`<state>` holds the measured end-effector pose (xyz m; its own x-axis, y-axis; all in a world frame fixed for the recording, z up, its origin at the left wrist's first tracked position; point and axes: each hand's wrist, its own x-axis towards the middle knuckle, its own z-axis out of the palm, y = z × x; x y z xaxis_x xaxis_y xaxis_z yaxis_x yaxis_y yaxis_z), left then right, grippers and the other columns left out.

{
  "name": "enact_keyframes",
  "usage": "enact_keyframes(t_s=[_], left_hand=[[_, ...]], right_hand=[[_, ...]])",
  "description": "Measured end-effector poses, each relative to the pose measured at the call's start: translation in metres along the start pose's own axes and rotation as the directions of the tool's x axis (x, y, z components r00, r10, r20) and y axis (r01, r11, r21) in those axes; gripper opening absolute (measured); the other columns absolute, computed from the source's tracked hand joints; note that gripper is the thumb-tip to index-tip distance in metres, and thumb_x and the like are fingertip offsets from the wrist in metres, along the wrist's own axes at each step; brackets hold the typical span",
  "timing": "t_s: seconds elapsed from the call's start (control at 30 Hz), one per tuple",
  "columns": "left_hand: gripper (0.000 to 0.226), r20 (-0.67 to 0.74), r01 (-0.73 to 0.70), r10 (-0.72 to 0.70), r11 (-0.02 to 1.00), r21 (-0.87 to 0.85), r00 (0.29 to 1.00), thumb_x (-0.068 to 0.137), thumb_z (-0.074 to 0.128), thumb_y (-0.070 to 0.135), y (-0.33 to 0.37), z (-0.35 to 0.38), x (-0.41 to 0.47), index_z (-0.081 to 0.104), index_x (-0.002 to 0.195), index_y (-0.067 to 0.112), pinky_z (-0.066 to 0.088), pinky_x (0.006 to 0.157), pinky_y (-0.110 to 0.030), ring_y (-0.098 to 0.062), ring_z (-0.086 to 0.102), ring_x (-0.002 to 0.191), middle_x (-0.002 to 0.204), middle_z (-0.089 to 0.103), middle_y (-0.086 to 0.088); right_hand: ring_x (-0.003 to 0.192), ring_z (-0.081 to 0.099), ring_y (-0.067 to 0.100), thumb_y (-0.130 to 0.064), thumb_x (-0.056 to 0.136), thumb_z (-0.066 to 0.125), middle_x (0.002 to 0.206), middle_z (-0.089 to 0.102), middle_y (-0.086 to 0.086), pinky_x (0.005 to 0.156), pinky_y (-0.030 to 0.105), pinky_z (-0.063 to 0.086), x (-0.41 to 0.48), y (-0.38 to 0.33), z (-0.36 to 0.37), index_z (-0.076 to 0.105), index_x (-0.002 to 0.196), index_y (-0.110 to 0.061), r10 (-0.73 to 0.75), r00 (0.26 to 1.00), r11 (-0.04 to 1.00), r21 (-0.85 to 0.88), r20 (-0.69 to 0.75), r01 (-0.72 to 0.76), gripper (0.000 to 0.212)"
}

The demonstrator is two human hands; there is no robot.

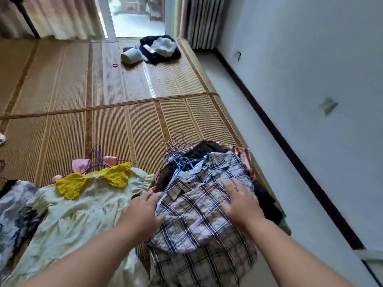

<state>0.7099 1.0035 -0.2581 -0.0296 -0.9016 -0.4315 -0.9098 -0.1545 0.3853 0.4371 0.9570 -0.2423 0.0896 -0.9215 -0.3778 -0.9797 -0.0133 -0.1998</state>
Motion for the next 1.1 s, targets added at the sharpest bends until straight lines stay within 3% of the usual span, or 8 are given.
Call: enact_keyframes(t_s=[0.13,0.43,0.57,0.67,0.8,0.93,1.03,1.1], left_hand=[[0.069,0.028,0.081,-0.080,0.997,-0.005,0.996,0.088,0.053,0.049,0.023,0.022,0.049,0.023,0.148,0.033,0.031,0.111,-0.043,-0.021,0.026,0.139,0.153,0.027,0.002],[0.073,0.109,0.344,-0.337,0.937,-0.061,0.935,0.089,0.053,0.046,0.056,0.074,0.163,0.017,0.150,0.027,0.032,0.111,-0.044,-0.023,0.031,0.138,0.153,0.028,0.000],[0.077,0.137,0.455,-0.441,0.884,-0.105,0.887,0.086,0.054,0.046,0.052,0.096,0.190,0.015,0.149,0.027,0.036,0.107,-0.046,-0.026,0.036,0.134,0.151,0.031,-0.001],[0.075,0.122,0.462,-0.450,0.881,-0.102,0.885,0.088,0.052,0.044,0.047,0.107,0.194,0.014,0.150,0.025,0.034,0.108,-0.042,-0.026,0.035,0.133,0.149,0.030,-0.003],[0.074,0.086,0.469,-0.461,0.866,-0.175,0.883,0.090,0.052,0.040,0.044,0.109,0.190,0.012,0.151,0.025,0.033,0.109,-0.039,-0.023,0.036,0.132,0.146,0.033,-0.004],[0.072,0.047,0.485,-0.486,0.854,-0.190,0.873,0.093,0.047,0.042,0.049,0.090,0.172,0.010,0.151,0.024,0.028,0.111,-0.037,-0.024,0.030,0.136,0.149,0.029,-0.004],[0.049,0.017,0.471,-0.476,0.863,-0.182,0.879,0.095,0.044,0.038,0.052,0.064,0.150,0.034,0.141,0.025,0.034,0.106,-0.038,-0.025,0.040,0.128,0.139,0.043,-0.004],[0.027,0.029,0.433,-0.433,0.890,-0.145,0.901,0.096,0.045,0.035,0.054,0.043,0.129,0.052,0.120,0.025,0.042,0.095,-0.037,-0.023,0.051,0.113,0.122,0.055,-0.004]], right_hand=[[0.142,0.019,0.024,-0.040,0.088,0.053,0.156,0.017,0.000,0.112,0.049,0.021,0.068,0.039,-0.002,0.019,0.146,-0.039,-0.031,0.999,0.999,-0.018,0.040,0.031,0.067],[0.141,0.024,0.015,-0.038,0.089,0.053,0.155,0.024,-0.007,0.113,0.044,0.028,0.233,0.057,0.013,0.023,0.148,-0.029,-0.323,0.933,0.938,-0.080,0.157,0.338,0.066],[0.144,0.016,0.020,-0.031,0.094,0.046,0.158,0.015,-0.001,0.114,0.050,0.021,0.286,0.052,0.037,0.015,0.149,-0.027,-0.301,0.903,0.936,-0.083,0.307,0.341,0.064],[0.135,0.032,0.026,-0.034,0.090,0.048,0.147,0.034,0.002,0.107,0.055,0.024,0.303,0.049,0.045,0.020,0.146,-0.033,-0.283,0.890,0.916,-0.175,0.358,0.361,0.063],[0.112,0.055,0.025,-0.035,0.081,0.061,0.124,0.057,-0.001,0.090,0.038,0.041,0.305,0.055,0.031,0.049,0.119,-0.029,-0.406,0.851,0.875,-0.127,0.333,0.468,0.040],[0.099,0.060,0.022,-0.029,0.079,0.067,0.106,0.064,-0.004,0.076,0.030,0.046,0.283,0.065,0.005,0.055,0.100,-0.029,-0.491,0.834,0.868,0.055,0.254,0.494,0.024],[0.094,0.061,0.014,-0.031,0.079,0.067,0.093,0.062,-0.013,0.072,0.026,0.045,0.260,0.071,-0.015,0.054,0.095,-0.031,-0.569,0.808,0.823,0.107,0.155,0.559,0.021],[0.099,0.055,-0.001,-0.027,0.079,0.070,0.106,0.063,-0.018,0.068,0.017,0.039,0.238,0.066,-0.036,0.050,0.108,-0.043,-0.675,0.736,0.736,0.107,0.051,0.668,0.039]])
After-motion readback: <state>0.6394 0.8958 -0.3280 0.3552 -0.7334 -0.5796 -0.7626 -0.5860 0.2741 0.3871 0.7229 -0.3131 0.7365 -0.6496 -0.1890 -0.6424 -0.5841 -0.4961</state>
